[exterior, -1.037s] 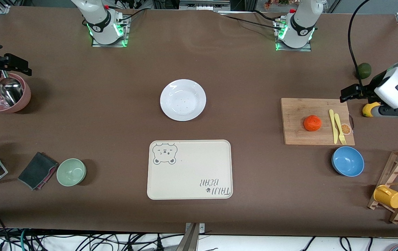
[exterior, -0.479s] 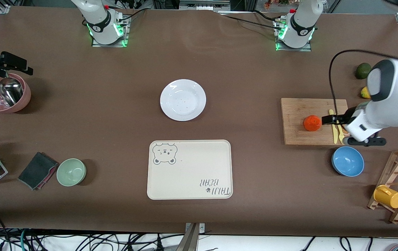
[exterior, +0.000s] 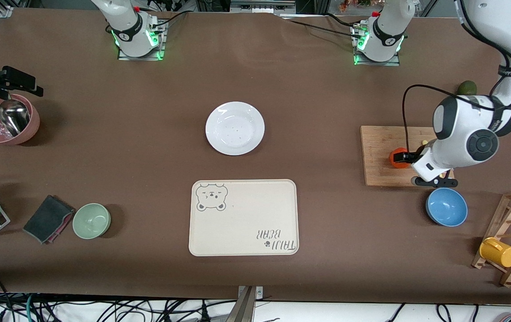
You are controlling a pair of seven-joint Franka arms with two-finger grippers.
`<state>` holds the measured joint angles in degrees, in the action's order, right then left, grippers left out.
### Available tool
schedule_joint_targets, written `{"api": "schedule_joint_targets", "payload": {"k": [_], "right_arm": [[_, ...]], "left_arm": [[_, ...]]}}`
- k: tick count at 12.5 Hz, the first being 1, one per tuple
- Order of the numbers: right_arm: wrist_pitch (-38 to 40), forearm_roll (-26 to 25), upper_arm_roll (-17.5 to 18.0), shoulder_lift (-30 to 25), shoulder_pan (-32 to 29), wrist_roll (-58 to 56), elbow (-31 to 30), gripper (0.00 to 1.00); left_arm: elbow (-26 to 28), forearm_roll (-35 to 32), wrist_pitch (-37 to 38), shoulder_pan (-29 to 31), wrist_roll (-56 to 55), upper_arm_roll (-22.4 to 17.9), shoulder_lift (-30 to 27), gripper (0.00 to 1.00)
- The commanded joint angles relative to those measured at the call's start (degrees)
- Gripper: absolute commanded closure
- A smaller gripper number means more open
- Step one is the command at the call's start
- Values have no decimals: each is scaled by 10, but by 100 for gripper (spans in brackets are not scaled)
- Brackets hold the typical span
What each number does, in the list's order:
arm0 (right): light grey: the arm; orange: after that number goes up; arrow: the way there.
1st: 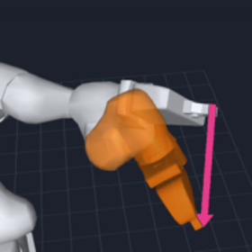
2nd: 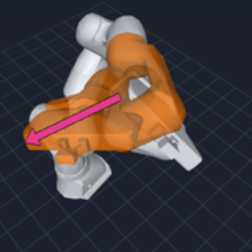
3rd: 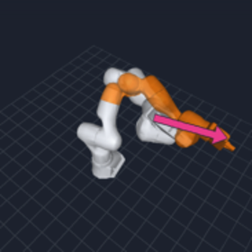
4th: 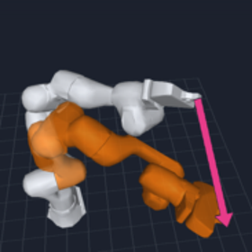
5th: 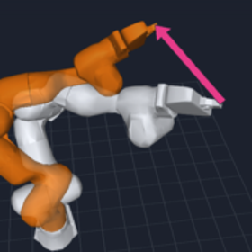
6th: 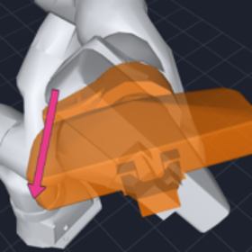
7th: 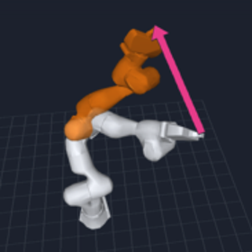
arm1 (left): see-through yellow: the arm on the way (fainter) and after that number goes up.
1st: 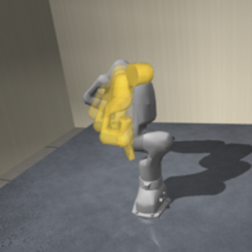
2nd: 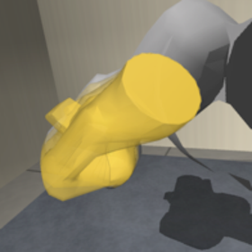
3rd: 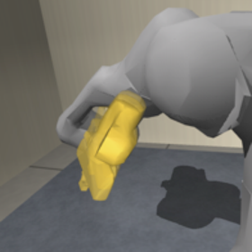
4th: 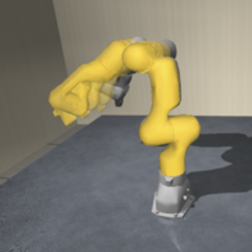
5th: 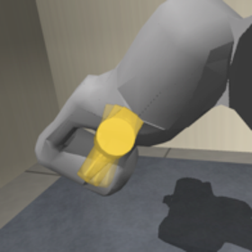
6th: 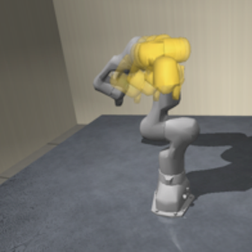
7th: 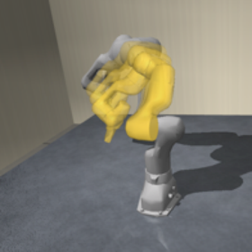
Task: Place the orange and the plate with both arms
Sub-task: 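Lower the left gripper and grasp the orange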
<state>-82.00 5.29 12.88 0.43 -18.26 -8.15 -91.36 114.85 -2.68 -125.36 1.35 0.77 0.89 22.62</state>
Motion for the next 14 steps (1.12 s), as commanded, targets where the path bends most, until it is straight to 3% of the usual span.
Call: {"api": "schedule_joint_targets", "payload": {"k": [1,4,5,7,9,12,14], "right_arm": [[19,-19,6,-3,1,-5,8,0],[13,-27,10,-3,2,-3,2,0],[10,-27,27,-2,2,2,-1,0],[14,-30,56,-2,3,22,-1,0],[20,-41,68,-3,3,24,-2,0],[22,-57,66,4,2,21,-2,0],[19,-59,65,11,0,18,-1,0]], "left_arm": [[41,-17,-56,2,11,2,4,0],[42,-18,-53,1,11,1,26,0],[42,-18,-50,-1,11,1,30,3],[34,-18,-37,0,9,2,28,57],[0,-18,16,-6,7,9,19,88],[-83,3,154,-5,-31,101,9,89],[-93,44,158,-5,-139,178,7,87]]}}
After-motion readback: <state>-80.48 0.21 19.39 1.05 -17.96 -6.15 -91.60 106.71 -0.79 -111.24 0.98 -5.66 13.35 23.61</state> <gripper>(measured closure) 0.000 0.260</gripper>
